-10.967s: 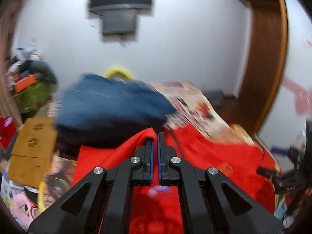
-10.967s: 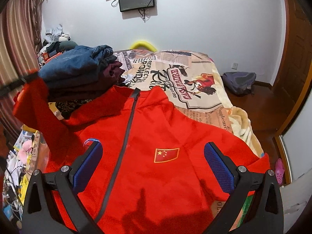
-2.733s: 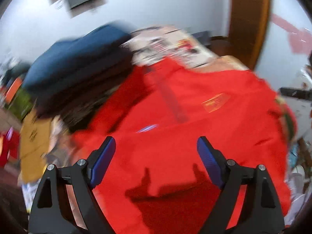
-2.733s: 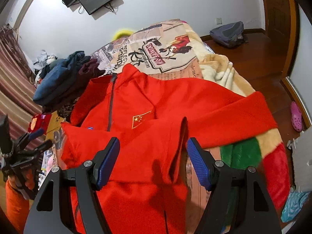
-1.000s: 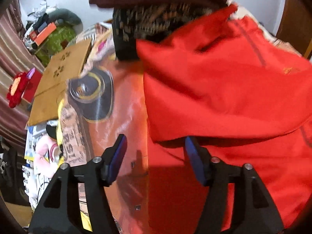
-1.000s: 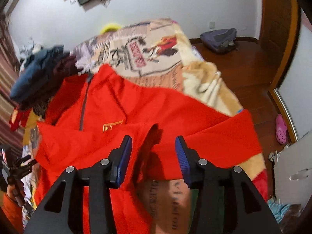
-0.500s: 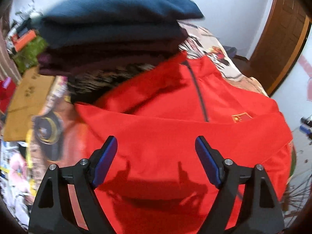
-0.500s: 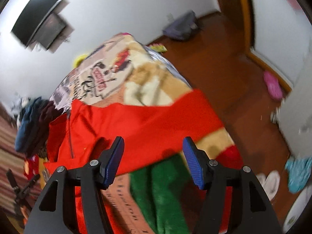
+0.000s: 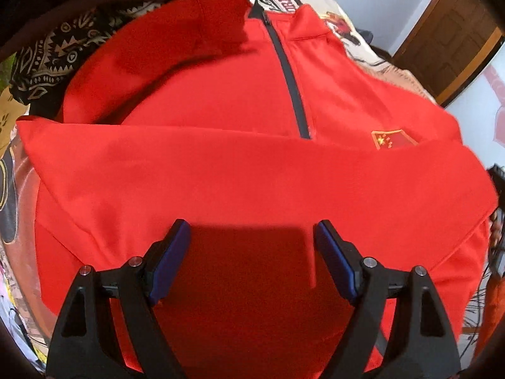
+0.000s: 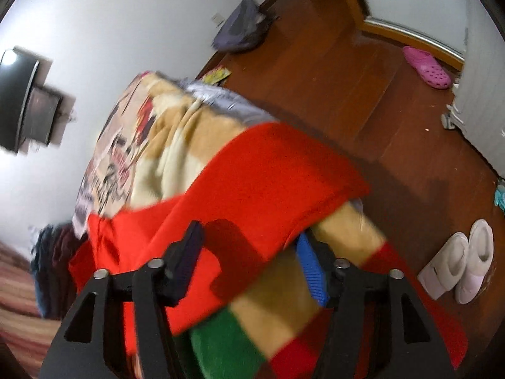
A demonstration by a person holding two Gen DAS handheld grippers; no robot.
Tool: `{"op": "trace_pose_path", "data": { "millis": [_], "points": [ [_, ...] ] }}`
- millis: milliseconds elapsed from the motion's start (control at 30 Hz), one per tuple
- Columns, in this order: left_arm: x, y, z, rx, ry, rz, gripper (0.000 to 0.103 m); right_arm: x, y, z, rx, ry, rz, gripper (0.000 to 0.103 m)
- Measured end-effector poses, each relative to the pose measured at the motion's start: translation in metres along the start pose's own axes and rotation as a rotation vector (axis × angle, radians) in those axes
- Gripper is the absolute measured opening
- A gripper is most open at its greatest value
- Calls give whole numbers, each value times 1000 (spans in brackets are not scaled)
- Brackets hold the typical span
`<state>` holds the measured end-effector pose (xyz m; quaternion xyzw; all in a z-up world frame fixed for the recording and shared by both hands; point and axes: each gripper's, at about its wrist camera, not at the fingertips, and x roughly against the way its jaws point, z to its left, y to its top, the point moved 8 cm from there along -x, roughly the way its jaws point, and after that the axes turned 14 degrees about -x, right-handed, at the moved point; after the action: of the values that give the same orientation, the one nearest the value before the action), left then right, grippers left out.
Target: Fold large clothes
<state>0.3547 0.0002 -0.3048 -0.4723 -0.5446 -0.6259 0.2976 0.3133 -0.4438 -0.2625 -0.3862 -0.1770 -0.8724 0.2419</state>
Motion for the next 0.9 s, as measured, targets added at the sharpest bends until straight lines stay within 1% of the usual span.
{"op": "trace_pose_path", "data": {
  "millis": [67, 100, 133, 167, 233, 333, 400, 467, 533, 600, 667, 700, 767, 833, 900],
  "points": [
    [0, 0, -2, -18, 22, -5, 81, -3, 8, 0, -7, -32, -41, 27],
    [0, 0, -3, -21, 26, -5, 81, -4, 11, 0, -6, -39, -48, 22],
    [0, 0, -3, -23, 29, -6, 81, -4, 14, -2, -6, -45, -51, 13],
    [1, 0, -4, -24, 29, -7, 81, -4, 16, -1, -7, -45, -55, 9],
    [3, -1, -1, -20, 28, -8, 81, 3, 20, 5, -2, -34, -69, 8],
    [6, -2, 1, -11, 26, -9, 81, 24, 21, 27, 72, -27, -139, 7],
    [11, -5, 3, -10, 30, -14, 81, 49, 21, 49, 147, -5, -202, 7],
    [19, -8, 6, -17, 41, -25, 81, 78, 14, 80, 243, 35, -261, 6],
    [27, -9, 6, -26, 50, -40, 81, 101, 5, 107, 320, 80, -296, 6],
    [35, -9, 7, -36, 58, -58, 81, 125, -10, 140, 407, 149, -317, 6],
    [45, -10, 7, -45, 64, -78, 81, 144, -33, 173, 492, 223, -304, 6],
    [51, -11, 7, -49, 67, -87, 81, 145, -43, 185, 516, 262, -275, 6],
    [62, -13, 9, -54, 73, -108, 81, 145, -69, 205, 558, 339, -187, 6],
    [66, -11, 8, -58, 79, -121, 81, 138, -98, 219, 614, 359, -129, 6],
    [75, -14, 11, -65, 92, -134, 81, 120, -130, 224, 677, 351, -64, 6]
  ]
}}
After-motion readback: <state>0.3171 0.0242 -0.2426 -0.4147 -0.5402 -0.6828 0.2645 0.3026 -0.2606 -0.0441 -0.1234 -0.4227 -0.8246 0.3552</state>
